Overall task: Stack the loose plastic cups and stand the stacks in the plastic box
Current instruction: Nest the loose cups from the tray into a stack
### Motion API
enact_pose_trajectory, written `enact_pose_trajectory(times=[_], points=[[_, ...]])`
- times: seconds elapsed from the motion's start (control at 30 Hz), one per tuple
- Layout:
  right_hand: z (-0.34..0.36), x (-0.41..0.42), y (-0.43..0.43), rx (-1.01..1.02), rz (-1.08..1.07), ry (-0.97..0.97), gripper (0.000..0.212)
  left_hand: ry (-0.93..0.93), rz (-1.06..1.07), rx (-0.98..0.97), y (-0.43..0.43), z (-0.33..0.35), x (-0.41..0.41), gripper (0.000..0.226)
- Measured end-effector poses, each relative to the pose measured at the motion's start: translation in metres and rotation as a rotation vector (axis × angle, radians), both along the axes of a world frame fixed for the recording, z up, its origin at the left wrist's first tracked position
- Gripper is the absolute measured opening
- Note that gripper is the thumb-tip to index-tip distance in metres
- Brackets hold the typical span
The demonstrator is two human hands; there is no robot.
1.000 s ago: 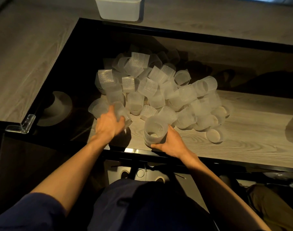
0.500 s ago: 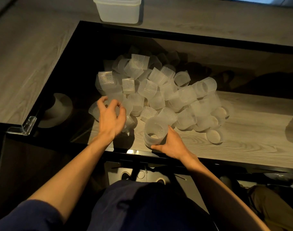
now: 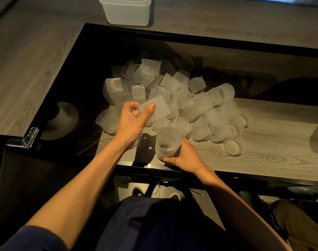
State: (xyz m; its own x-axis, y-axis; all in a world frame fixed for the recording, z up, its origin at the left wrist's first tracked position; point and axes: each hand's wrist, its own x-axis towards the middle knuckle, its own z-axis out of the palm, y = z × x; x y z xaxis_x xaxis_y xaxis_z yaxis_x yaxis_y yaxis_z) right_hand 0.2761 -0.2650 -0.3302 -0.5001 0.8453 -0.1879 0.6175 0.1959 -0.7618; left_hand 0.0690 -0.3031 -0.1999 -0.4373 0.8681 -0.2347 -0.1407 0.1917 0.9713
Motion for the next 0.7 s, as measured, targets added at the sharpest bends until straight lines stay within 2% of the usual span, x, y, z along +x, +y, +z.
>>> enact_pose_trajectory(times=[0.23,0.3,0.4,0.47,0.57,0.63,0.7], points=[[-0.001,0.001,0.0,-0.012,0.002,-0.002,0.088,-0.003,-0.143,0.075,-0.002,0.003,0.001,0.055],[0.001,0.002,-0.001,-0.014,0.001,0.007,0.088,0.067,-0.181,0.099,-0.004,0.004,-0.001,0.049],[0.003,0.002,-0.001,-0.014,0.01,0.026,0.088,0.288,-0.168,0.139,-0.016,0.0,-0.017,0.039],[0.004,0.002,-0.002,-0.014,0.009,0.034,0.088,0.359,-0.114,0.054,-0.029,-0.011,-0.037,0.038],[0.005,0.002,-0.002,-0.016,0.003,0.036,0.088,0.413,-0.229,-0.21,-0.043,-0.025,-0.053,0.048],[0.005,0.002,-0.001,-0.017,0.007,0.032,0.088,0.435,-0.259,-0.259,-0.043,-0.028,-0.048,0.052],[0.005,0.001,-0.001,-0.018,0.008,0.025,0.088,0.429,-0.21,-0.222,-0.036,-0.019,-0.034,0.053]])
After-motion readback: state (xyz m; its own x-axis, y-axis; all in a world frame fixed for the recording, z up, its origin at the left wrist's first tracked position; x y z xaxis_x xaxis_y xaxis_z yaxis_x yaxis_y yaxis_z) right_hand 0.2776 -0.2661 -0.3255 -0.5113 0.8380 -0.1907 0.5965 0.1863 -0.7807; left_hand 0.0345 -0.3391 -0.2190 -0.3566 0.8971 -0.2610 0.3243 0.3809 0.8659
